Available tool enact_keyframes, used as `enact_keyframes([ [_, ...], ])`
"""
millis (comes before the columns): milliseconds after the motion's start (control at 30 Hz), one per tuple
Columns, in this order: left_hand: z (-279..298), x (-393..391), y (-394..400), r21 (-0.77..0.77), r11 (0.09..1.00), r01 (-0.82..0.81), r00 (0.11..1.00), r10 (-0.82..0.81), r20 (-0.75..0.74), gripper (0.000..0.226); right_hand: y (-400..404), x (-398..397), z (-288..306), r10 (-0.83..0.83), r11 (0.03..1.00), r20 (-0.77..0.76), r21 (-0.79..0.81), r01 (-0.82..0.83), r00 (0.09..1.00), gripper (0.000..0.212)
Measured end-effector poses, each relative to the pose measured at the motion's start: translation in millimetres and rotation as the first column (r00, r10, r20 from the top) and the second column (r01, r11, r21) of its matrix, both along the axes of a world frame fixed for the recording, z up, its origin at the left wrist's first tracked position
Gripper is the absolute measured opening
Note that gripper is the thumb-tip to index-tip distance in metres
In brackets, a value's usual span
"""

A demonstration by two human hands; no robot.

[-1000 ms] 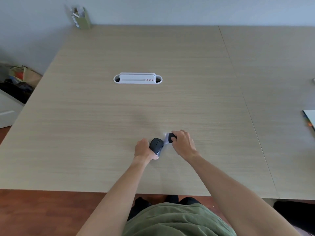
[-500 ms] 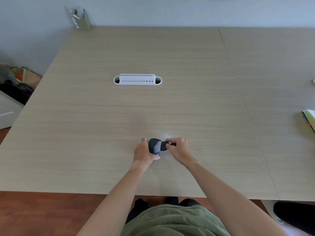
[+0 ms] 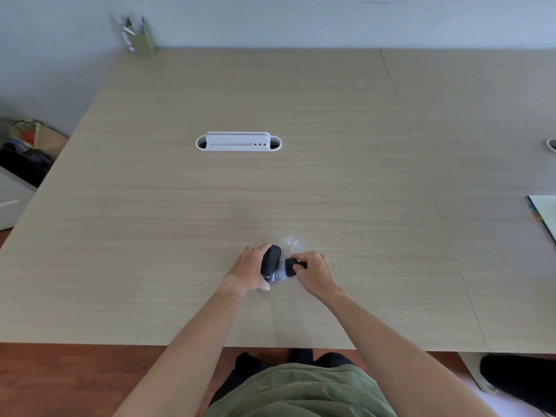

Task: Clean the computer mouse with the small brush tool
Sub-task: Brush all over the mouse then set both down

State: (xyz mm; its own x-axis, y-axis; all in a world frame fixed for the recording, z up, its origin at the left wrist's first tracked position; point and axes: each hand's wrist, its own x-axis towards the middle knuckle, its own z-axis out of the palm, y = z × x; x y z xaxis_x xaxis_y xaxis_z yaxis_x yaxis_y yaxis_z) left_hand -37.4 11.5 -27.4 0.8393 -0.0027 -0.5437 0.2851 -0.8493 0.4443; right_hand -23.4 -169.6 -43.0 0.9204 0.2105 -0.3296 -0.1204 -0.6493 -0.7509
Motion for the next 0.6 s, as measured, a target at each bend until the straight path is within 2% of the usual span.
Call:
enact_keyframes([
  [100, -2.3, 0.3, -1.0, -0.012, 1.0, -0.009, 1.0, 0.009, 0.008, 0.114, -3.7, 1.5, -3.8, -0.102, 0.993, 0.076, -0.054, 0.106, 0.992, 0.012],
  [200, -5.4, 0.9, -1.7, -0.025, 0.999, -0.023, 0.999, 0.023, 0.023, 0.113, -1.6, -1.4, -1.7, -0.044, 0.999, 0.05, 0.028, 0.042, 0.998, 0.019],
  [300, -6.1, 1.4, -2.0, -0.02, 0.999, -0.025, 0.999, 0.025, 0.02, 0.112, -0.5, -0.5, -3.7, -0.016, 1.0, 0.056, -0.007, 0.016, 0.998, 0.018],
  [367, -5.8, 0.7, -3.2, -0.037, 0.998, -0.05, 0.999, 0.051, 0.018, 0.11, -2.9, 5.1, -4.7, -0.082, 0.996, 0.115, -0.038, 0.086, 0.99, 0.012],
  [467, -5.0, -0.2, -6.8, -0.065, 0.991, -0.117, 0.992, 0.119, 0.035, 0.097, -2.7, 13.6, -0.5, -0.166, 0.986, 0.106, 0.038, 0.163, 0.98, 0.016],
  [533, -5.0, -0.6, -10.3, -0.077, 0.983, -0.168, 0.984, 0.172, 0.046, 0.092, 3.8, 15.5, 5.1, -0.069, 0.994, 0.023, 0.088, 0.067, 0.997, 0.022],
  [600, -2.7, -0.4, -14.3, -0.081, 0.966, -0.245, 0.968, 0.249, 0.04, 0.086, 9.9, 18.6, 6.5, 0.034, 0.997, -0.03, 0.072, -0.032, 0.999, 0.027],
])
